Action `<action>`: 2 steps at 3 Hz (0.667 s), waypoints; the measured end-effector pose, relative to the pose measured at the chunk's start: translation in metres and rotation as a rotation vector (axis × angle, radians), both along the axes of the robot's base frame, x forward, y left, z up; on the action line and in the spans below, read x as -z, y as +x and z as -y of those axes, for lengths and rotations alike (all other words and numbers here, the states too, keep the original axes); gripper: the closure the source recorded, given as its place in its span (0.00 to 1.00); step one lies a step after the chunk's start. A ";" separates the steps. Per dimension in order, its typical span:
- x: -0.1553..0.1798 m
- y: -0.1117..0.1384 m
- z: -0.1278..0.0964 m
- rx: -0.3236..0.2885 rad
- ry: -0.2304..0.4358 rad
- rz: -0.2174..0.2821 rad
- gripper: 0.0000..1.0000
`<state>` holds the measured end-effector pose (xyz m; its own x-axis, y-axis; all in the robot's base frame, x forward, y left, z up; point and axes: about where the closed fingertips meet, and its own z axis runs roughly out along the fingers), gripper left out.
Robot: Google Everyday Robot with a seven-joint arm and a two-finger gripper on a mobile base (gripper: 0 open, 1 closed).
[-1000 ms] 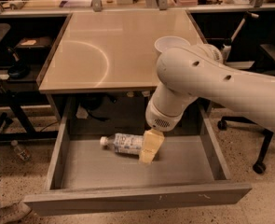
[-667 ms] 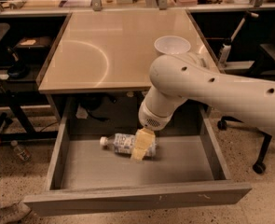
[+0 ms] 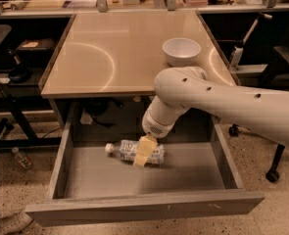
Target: Pick blue plastic bottle from top drawer and place on counter
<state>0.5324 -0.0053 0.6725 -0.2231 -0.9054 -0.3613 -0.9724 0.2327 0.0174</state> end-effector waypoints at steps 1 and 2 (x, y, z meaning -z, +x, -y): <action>0.031 -0.007 0.001 0.018 0.035 -0.044 0.00; 0.056 -0.010 -0.002 0.025 0.073 -0.068 0.00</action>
Offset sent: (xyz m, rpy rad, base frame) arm -0.0112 0.0039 -0.0825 0.1212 0.0905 -0.0366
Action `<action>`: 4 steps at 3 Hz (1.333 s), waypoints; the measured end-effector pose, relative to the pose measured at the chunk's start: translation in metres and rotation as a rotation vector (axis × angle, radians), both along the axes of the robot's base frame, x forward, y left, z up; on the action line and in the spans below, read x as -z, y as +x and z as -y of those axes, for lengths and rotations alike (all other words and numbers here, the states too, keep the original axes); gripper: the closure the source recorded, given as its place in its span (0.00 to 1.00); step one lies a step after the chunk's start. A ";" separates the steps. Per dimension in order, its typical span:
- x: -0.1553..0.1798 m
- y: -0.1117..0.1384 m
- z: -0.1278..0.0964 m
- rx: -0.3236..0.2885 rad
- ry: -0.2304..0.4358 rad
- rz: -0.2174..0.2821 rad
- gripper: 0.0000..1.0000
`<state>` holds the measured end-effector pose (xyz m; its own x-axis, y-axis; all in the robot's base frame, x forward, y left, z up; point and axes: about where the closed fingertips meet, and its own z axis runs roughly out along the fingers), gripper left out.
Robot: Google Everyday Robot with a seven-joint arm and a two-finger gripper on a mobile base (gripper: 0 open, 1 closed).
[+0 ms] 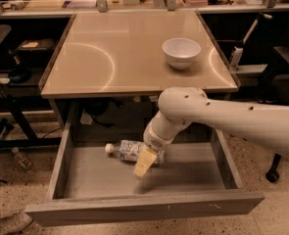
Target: Pick blue plastic bottle from top drawer and place on counter
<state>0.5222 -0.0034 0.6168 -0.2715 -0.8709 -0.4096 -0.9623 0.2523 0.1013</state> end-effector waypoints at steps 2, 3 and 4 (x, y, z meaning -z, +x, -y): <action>0.019 -0.005 -0.001 0.007 0.019 -0.027 0.19; 0.019 -0.005 -0.001 0.007 0.019 -0.027 0.43; 0.019 -0.005 -0.001 0.007 0.019 -0.027 0.66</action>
Offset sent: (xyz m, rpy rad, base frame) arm -0.0042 0.0004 -0.0161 0.0164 0.0228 -0.0063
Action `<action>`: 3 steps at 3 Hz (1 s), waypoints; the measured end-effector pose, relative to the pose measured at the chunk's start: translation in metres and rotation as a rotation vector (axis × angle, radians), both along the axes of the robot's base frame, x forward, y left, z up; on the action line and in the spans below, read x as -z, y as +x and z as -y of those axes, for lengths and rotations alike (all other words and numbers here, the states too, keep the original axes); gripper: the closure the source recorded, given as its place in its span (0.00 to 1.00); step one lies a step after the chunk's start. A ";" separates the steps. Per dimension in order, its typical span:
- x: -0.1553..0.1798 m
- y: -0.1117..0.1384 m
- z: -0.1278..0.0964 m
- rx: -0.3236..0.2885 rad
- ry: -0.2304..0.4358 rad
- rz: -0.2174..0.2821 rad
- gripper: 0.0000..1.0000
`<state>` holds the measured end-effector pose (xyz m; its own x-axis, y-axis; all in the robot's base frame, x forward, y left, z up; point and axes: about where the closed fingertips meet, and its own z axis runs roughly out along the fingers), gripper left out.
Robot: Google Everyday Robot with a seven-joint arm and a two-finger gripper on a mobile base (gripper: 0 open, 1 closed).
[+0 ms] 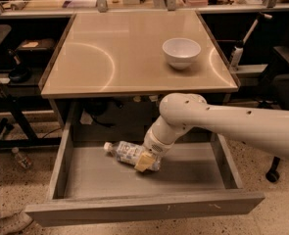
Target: Pick blue plastic bottle from top drawer and place on counter
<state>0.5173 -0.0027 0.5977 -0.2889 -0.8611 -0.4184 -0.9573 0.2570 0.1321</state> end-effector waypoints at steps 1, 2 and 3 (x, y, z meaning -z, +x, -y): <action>0.000 0.000 0.000 0.000 0.000 0.000 0.89; -0.024 -0.002 -0.005 -0.040 0.028 -0.006 1.00; -0.065 -0.005 -0.004 -0.049 0.033 -0.013 1.00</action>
Offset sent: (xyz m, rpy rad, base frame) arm -0.0039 0.0097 0.0642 0.0723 0.0085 0.0987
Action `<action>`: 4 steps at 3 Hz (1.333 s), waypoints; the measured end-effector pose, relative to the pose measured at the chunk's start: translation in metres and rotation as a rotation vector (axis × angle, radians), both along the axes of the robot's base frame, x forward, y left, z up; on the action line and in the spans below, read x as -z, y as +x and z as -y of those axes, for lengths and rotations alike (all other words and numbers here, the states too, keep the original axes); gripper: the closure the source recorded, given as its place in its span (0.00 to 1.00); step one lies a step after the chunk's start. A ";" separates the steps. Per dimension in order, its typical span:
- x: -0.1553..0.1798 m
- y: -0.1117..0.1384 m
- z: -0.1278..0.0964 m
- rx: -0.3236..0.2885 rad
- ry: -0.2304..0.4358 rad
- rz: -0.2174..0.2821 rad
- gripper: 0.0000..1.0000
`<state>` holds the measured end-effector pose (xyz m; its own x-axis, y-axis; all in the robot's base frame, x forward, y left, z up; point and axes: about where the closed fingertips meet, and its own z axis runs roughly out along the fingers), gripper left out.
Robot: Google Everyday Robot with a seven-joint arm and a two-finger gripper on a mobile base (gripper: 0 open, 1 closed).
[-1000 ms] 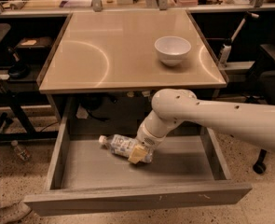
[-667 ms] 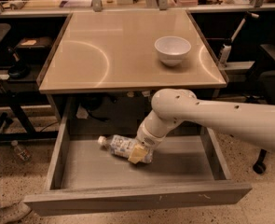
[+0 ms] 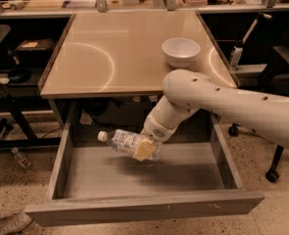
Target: Pick blue plastic bottle from top drawer and place on counter
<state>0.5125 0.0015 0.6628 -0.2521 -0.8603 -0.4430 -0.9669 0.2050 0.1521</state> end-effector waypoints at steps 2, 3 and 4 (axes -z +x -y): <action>-0.089 0.000 -0.006 -0.001 -0.042 0.022 1.00; -0.129 0.004 -0.014 -0.011 -0.063 0.060 1.00; -0.164 0.016 -0.024 -0.028 -0.079 0.093 1.00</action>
Offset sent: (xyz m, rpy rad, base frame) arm 0.0023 0.0097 0.1376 -0.0662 -0.0450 -0.0020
